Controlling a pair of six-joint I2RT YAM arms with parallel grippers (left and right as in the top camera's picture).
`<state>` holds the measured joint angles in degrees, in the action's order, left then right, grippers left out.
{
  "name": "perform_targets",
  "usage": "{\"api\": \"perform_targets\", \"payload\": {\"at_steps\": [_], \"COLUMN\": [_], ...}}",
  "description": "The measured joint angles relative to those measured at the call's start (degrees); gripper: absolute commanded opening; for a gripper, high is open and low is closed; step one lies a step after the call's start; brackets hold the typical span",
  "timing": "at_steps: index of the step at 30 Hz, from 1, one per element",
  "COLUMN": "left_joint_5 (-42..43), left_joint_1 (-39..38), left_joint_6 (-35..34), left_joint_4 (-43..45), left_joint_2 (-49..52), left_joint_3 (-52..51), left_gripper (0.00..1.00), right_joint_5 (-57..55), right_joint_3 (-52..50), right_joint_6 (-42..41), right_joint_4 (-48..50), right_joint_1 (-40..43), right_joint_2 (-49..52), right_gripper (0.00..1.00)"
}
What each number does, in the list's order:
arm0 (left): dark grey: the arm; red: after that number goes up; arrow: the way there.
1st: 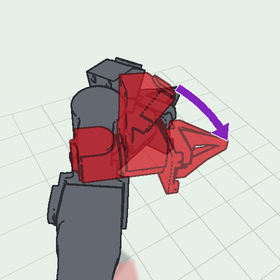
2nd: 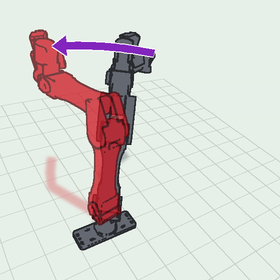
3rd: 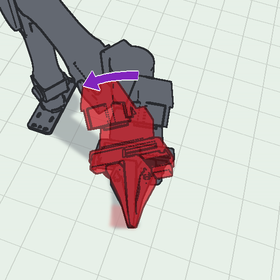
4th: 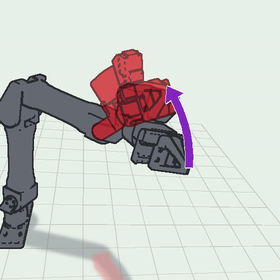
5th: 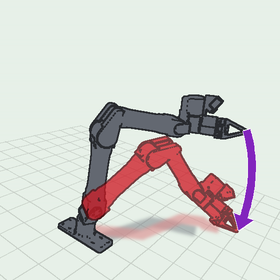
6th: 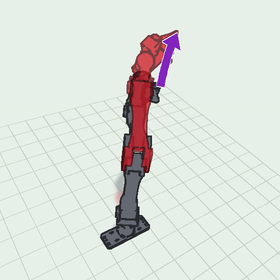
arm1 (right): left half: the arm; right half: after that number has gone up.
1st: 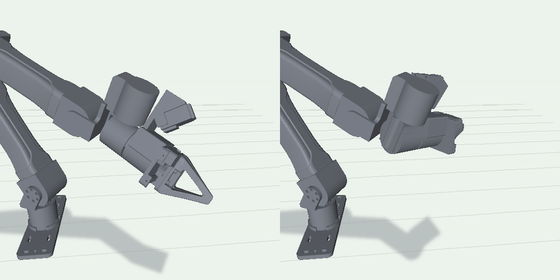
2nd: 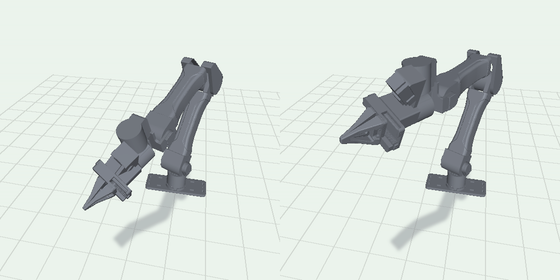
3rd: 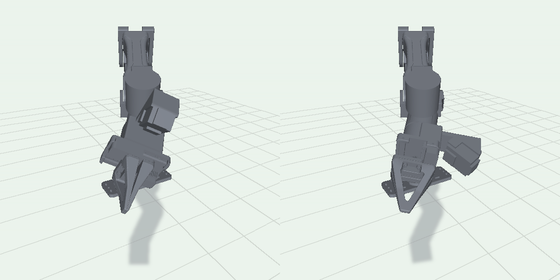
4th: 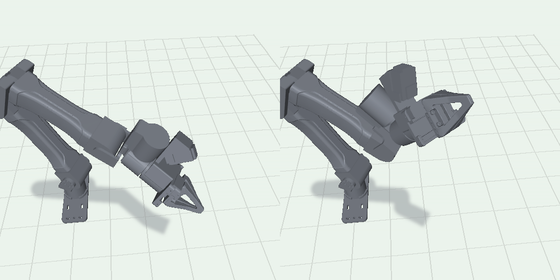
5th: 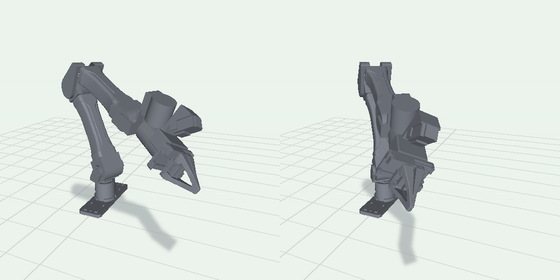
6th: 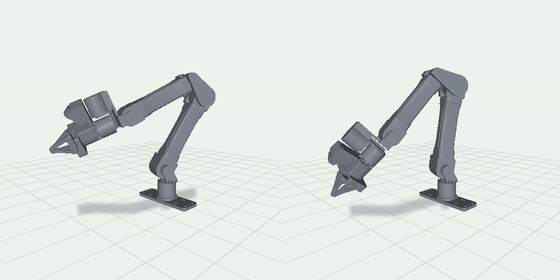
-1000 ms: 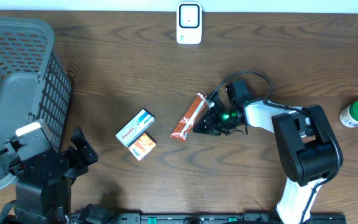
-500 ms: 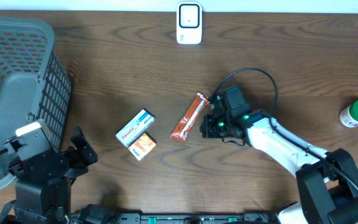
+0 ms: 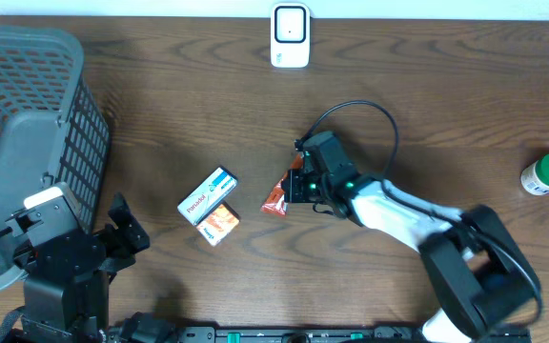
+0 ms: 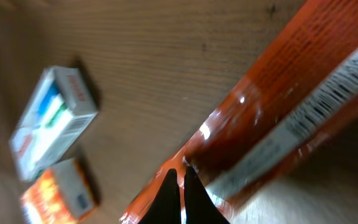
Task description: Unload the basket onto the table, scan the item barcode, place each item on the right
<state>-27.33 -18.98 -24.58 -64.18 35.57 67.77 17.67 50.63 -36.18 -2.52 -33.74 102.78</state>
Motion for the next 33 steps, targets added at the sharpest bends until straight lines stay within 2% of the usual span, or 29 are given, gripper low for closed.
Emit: {"api": "perform_targets", "payload": {"at_steps": [6, 10, 18, 23, 24, 25, 26, 27, 28, 29, 31, 33], "left_joint_5": [0.0, 0.0, 0.0, 0.0, -0.02, 0.0, 0.0, 0.0, 0.0, 0.0, 0.0, 0.0], "left_joint_1": [0.0, 0.0, 0.0, 0.0, 0.0, 0.0, 0.0, 0.0, 0.0, 0.0, 0.0, 0.0], "left_joint_6": [0.02, 0.0, 0.02, 0.0, 0.02, 0.0, 0.02, 0.0, 0.02, 0.0, 0.02, 0.02], "left_joint_4": [0.02, 0.02, 0.02, 0.02, 0.02, 0.0, 0.02, 0.04, 0.02, 0.02, 0.02, 0.02], "left_joint_2": [0.0, 0.0, 0.0, 0.0, 0.0, 0.0, 0.0, 0.0, 0.0, 0.0, 0.0, 0.0], "left_joint_3": [0.0, 0.0, 0.0, 0.0, 0.0, 0.0, 0.0, 0.0, 0.0, 0.0, 0.0, 0.0], "left_gripper": [0.98, 0.98, 0.98, 0.98, 0.98, 0.98, 0.98, 0.98, 0.98, 0.98, 0.98, 0.98], "right_joint_5": [0.48, 0.66, 2.14, 0.87, 0.48, -0.63, -1.05, -2.32, -2.58, -2.95, -2.6, -0.98], "right_joint_3": [7.54, 9.14, 10.38, 11.39, 11.58, 12.09, 12.39, 13.0, 13.18, 13.88, 15.3, 16.83], "right_joint_6": [-0.72, -0.15, 7.28, 9.9, 10.16, 10.67, 11.1, 11.63, 11.89, 12.59, 14.47, 17.16], "right_joint_4": [-2.91, -8.48, -24.46, -29.53, -30.4, -32.26, -33.29, -35.82, -36.33, -38.12, -40.41, -41.09], "right_joint_1": [-1.42, -1.95, -1.64, -1.42, -1.42, -1.42, -1.4, -1.38, -1.38, -1.36, -1.18, -0.87], "right_joint_2": [6.73, 7.08, 6.03, 5.64, 5.57, 5.4, 5.27, 4.68, 4.33, 3.43, 0.28, -4.13], "right_gripper": [0.01, 0.01, 0.01, 0.01, 0.05, 0.37, 0.48, 0.68, 0.75, 0.88, 0.99, 0.99]}}
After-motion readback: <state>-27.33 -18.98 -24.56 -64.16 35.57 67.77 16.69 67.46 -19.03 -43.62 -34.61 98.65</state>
